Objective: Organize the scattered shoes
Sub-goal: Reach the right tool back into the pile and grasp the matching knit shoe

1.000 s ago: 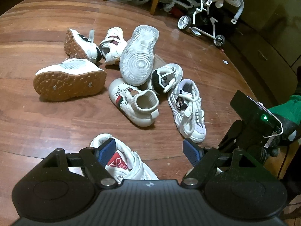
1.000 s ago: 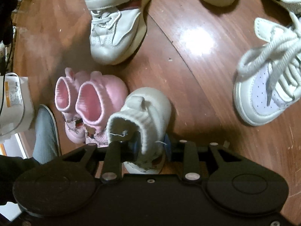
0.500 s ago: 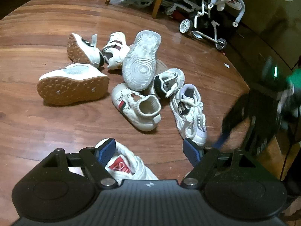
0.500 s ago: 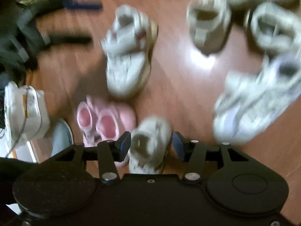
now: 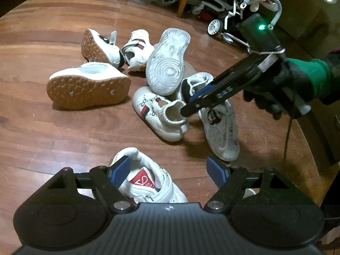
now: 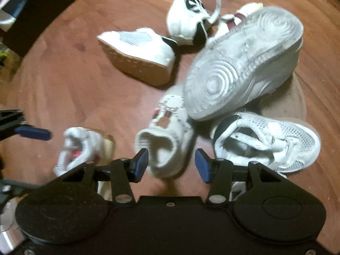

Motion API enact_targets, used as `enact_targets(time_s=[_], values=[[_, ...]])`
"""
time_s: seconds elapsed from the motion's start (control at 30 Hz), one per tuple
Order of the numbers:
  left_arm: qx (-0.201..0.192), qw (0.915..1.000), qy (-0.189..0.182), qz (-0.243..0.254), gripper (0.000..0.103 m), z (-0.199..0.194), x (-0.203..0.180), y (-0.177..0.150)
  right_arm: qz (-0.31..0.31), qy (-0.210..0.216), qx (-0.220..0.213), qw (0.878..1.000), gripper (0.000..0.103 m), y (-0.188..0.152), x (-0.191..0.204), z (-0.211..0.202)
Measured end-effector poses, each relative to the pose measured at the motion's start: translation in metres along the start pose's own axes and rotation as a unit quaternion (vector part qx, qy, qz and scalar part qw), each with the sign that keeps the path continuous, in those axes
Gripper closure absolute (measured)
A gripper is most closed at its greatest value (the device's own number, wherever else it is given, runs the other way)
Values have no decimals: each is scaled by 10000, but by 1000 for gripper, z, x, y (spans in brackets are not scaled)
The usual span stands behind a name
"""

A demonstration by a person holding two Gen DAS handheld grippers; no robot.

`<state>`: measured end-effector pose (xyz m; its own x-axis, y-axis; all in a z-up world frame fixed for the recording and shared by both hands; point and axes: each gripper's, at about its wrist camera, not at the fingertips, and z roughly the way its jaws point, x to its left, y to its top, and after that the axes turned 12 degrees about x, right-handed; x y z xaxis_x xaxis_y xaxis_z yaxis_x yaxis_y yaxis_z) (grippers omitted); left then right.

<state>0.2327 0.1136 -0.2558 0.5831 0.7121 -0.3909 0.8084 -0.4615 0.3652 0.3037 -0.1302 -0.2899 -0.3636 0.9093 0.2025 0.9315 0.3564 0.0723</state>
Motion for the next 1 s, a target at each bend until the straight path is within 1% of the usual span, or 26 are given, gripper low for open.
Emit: enact_targets(time_s=[0.07, 0.1, 0.13, 0.17, 0.2, 0.23, 0.3, 0.37, 0.43, 0.47, 0.5, 0.53, 0.57, 0.6, 0.63, 0.67, 0.7, 0.73, 0.77, 0.8, 0.87, 0.9, 0.93, 0.97, 1.0], values=[[29, 10000, 5, -19, 25, 1, 2, -1, -60, -8, -68, 10000, 53, 6, -1, 9], [42, 10000, 7, -26, 25, 2, 3, -2, -104, -1, -105, 9999, 57, 8, -1, 14], [53, 10000, 15, -40, 25, 2, 4, -2, -209, -55, -134, 9997, 59, 10, 1, 18], [64, 10000, 24, -54, 25, 3, 5, -3, -363, -158, -155, 9991, 62, 12, 4, 22], [70, 9999, 34, -71, 25, 3, 6, -3, -489, -229, -180, 9984, 72, 13, 7, 25], [68, 9999, 31, -74, 25, 3, 6, -3, -593, -273, -210, 9977, 74, 13, 8, 26], [68, 9999, 27, -72, 25, 3, 6, -3, -924, -279, -199, 9951, 82, 11, 9, 25], [67, 10000, 33, -40, 25, 3, 5, -1, -1326, -245, -110, 9908, 89, 9, 9, 22], [58, 10000, 33, -39, 25, 2, 4, 0, -1779, -211, -18, 9838, 91, 5, 11, 18], [35, 10000, 32, -28, 25, 1, 3, 2, -2058, -202, 11, 9784, 93, 2, 15, 16], [20, 10000, 29, -11, 25, 0, 2, 3, -2434, -193, 75, 9697, 93, -1, 22, 14], [6, 10000, 22, 2, 25, -1, 1, 4, -2920, -206, 140, 9561, 93, -6, 31, 12], [-8, 10000, 16, 14, 25, -2, 0, 5, -3423, -234, 185, 9391, 93, -11, 40, 11], [-14, 10000, 12, 20, 25, -2, -1, 5, -3964, -302, 190, 9174, 93, -18, 49, 9], [-9, 10000, 17, 24, 25, -2, -2, 5, -4528, -403, 163, 8905, 93, -27, 59, 7], [-4, 10000, 22, 27, 25, -2, -2, 5, -4990, -610, 90, 8644, 94, -34, 66, 7], [2, 10000, 24, 27, 25, -2, -2, 5, -5290, -923, -26, 8436, 91, -38, 71, 9], [9, 10000, 26, 27, 25, -2, -2, 4, -5381, -1119, -94, 8354, 87, -38, 73, 10], [16, 10000, 32, 27, 25, -2, -2, 4, -5147, -1216, -121, 8486, 77, -31, 71, 10], [8, 10000, 29, 25, 25, -2, -2, 4, -4734, -1314, -149, 8709, 67, -21, 66, 10], [-33, 10000, 12, 24, 25, -4, -1, 4, -3688, -1235, -109, 9212, 66, -1, 51, 6], [-51, 10000, 10, 25, 25, -5, -1, 4, -3123, -1107, -66, 9435, 63, 7, 41, 3], [-63, 10000, 16, 24, 25, -6, 0, 4, -2670, -942, -11, 9591, 61, 12, 33, 0], [-76, 10000, 21, 14, 25, -7, 0, 4, -2305, -780, 46, 9699, 60, 15, 25, -2], [-90, 10000, 26, 4, 25, -8, 1, 4, -2091, -684, 67, 9755, 60, 16, 21, -3]])
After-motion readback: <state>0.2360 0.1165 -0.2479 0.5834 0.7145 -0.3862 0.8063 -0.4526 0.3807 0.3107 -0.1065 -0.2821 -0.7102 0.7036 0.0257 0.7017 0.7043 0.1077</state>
